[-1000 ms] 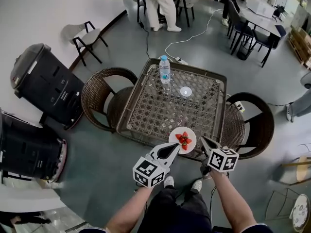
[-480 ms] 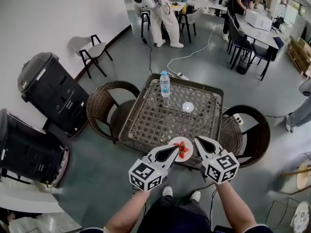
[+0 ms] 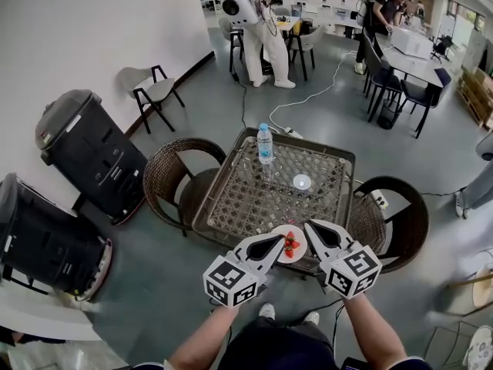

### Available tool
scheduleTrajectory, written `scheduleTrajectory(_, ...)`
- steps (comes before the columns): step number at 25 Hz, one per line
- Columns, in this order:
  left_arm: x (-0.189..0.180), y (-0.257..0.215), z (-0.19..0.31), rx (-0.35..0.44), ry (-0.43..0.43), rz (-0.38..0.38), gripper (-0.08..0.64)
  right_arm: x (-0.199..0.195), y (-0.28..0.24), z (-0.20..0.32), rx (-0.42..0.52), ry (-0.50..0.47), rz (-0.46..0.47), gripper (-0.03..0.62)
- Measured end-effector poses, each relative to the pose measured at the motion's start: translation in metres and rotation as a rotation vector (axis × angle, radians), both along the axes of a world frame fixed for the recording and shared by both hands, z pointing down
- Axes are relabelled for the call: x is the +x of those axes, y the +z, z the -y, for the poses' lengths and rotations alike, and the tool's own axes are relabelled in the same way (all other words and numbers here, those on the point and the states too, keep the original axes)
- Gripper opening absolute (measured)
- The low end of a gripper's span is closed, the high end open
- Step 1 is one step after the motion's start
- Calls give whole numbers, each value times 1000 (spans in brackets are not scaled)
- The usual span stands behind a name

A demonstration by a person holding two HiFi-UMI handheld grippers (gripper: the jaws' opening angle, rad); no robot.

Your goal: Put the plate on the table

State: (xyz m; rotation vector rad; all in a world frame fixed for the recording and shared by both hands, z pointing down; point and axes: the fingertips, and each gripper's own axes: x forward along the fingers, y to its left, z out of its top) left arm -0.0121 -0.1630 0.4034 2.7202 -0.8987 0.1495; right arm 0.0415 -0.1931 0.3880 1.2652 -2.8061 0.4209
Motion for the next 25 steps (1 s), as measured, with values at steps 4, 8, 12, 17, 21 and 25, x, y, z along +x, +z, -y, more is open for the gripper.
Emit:
scheduleTrajectory(4,2,-2,0,2,5,-3,7,0,-3,-1,13,0,-4,5)
scheduleTrajectory(8,7,-6,1,6,11,-8,6,3,-6,0,18,2,-9,5)
scheduleTrajectory(12,12,-7,2,6,15,-10,6,8,-8,0,19,4,-11,5)
scheduleTrajectory(17,14,-6,4,6,18,-9,6,11,-6,2,16,5,-9,5)
scheduleTrajectory(21,15,-2,6,4,20,-8,6,12,-3,2,15,4,-3,5)
scheduleTrajectory(25,14,-1,8,-1,25,-8,6,11,-3,5,13,6,-2,5)
